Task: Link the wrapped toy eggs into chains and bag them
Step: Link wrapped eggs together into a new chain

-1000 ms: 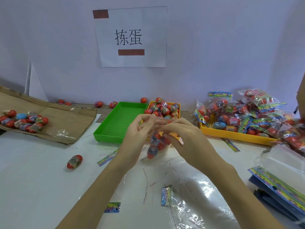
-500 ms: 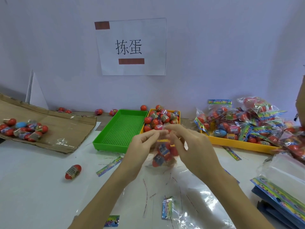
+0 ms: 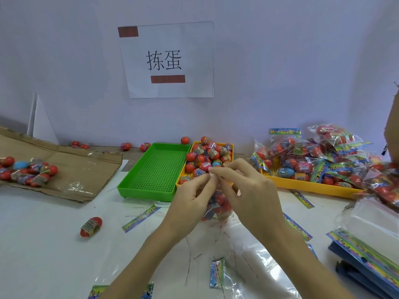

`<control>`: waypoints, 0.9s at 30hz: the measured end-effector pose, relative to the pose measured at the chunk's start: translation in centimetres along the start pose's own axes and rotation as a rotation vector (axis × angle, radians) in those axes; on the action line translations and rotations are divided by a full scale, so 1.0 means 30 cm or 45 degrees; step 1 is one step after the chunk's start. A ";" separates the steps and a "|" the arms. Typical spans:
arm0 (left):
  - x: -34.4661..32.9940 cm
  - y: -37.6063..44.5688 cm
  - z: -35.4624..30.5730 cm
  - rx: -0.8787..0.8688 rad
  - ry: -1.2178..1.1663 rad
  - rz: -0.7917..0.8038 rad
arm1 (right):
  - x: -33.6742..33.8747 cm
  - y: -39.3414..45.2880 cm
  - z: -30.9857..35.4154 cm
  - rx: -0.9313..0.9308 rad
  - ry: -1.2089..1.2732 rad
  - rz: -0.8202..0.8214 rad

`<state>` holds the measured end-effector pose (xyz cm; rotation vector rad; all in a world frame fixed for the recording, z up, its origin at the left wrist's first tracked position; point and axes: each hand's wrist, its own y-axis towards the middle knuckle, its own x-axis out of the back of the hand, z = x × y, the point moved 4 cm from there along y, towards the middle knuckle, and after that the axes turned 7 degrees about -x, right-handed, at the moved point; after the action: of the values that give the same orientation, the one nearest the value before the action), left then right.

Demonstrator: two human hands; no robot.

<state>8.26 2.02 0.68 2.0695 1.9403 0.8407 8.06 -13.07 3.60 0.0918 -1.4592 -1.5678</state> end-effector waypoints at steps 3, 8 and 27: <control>-0.005 0.001 0.002 0.025 0.004 -0.009 | -0.009 -0.001 -0.002 -0.005 0.050 -0.002; -0.003 0.001 0.011 0.108 -0.103 -0.054 | -0.018 0.001 -0.006 -0.117 0.167 0.007; 0.036 0.003 -0.034 -0.170 0.133 -0.024 | 0.012 0.016 0.015 -0.024 0.085 0.061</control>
<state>7.78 2.79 1.86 1.9645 1.8948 1.0635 7.88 -12.89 4.30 0.0964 -1.3847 -1.5258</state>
